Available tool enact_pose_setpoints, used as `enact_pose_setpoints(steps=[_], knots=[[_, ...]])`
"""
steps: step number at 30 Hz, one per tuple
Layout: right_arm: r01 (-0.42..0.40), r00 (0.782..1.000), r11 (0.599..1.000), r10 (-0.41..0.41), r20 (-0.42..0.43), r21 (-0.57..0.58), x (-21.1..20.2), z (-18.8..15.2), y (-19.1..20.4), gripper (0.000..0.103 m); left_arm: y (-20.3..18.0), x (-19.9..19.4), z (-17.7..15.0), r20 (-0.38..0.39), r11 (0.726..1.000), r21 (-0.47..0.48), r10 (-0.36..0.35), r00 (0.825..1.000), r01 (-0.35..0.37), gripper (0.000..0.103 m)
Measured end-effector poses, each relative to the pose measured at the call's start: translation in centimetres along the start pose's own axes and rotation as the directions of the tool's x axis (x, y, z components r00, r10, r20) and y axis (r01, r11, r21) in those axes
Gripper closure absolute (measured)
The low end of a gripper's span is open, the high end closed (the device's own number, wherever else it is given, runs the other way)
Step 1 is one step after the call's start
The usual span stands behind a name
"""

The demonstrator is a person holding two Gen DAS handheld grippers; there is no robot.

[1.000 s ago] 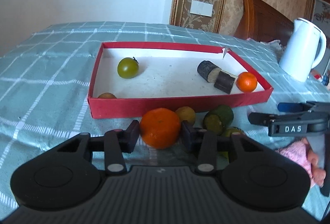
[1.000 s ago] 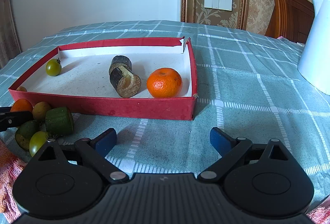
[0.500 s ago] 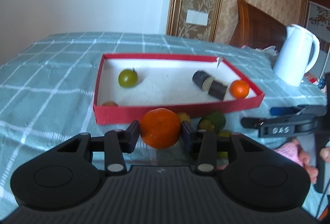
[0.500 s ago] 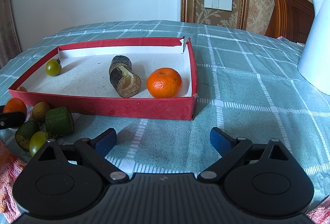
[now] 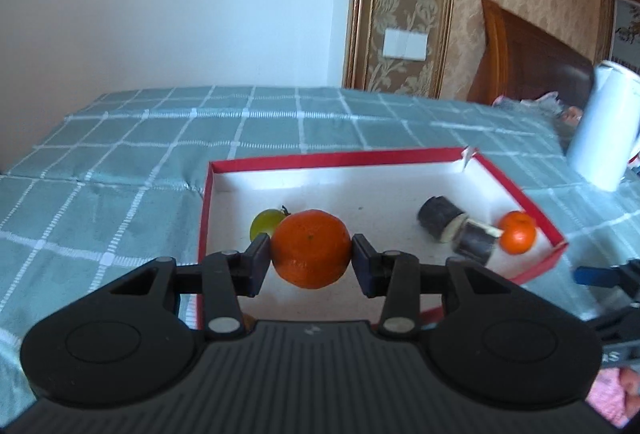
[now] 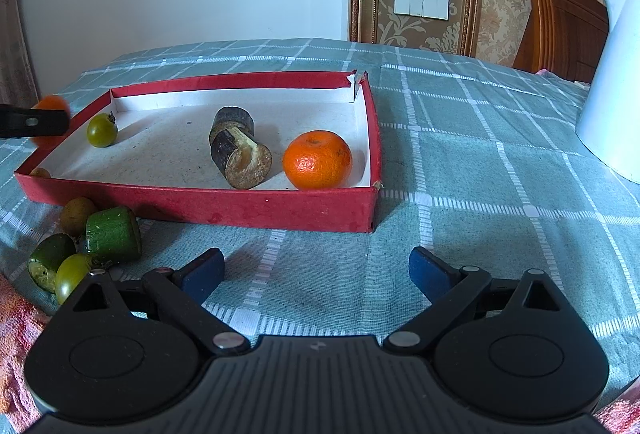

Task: Organize fruits
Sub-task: 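Lower the mandarin into the box, open the left tool and withdraw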

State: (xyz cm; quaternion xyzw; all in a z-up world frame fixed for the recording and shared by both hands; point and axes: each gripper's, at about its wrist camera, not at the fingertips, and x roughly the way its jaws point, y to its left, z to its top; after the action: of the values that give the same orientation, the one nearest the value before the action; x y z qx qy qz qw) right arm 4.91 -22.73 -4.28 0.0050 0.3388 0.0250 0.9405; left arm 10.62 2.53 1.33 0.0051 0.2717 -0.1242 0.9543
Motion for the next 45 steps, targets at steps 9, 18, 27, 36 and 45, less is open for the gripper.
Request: enact_pose_setpoints(steps=[9, 18, 27, 36, 45], knots=[[0.0, 1.0, 1.0, 0.0, 0.0, 0.0, 0.0, 0.0, 0.0, 0.003, 0.2, 3.1, -0.7, -0.074, 1.0, 0.001, 0.014, 0.997, -0.014, 0.063], [0.0, 1.0, 1.0, 0.0, -0.001, 0.0, 0.0, 0.0, 0.0, 0.002, 0.0, 3.0, -1.1, -0.075, 1.0, 0.02, 0.025, 0.997, -0.023, 0.058], [-0.002, 1.0, 1.0, 0.002, -0.003, 0.002, 0.1, 0.1, 0.0, 0.001, 0.6, -2.4, -1.9, 0.035, 0.997, -0.02, 0.071, 0.997, -0.07, 0.036], [-0.002, 1.0, 1.0, 0.002, -0.003, 0.002, 0.1, 0.1, -0.1, 0.001, -0.9, -6.7, -6.3, 0.059, 0.993, 0.102, 0.056, 0.997, -0.062, 0.021], [-0.004, 1.0, 1.0, 0.004, -0.003, 0.003, 0.1, 0.1, 0.0, 0.001, 0.9, -5.5, -7.7, 0.026, 0.993, 0.04, 0.111, 0.993, -0.112, 0.007]])
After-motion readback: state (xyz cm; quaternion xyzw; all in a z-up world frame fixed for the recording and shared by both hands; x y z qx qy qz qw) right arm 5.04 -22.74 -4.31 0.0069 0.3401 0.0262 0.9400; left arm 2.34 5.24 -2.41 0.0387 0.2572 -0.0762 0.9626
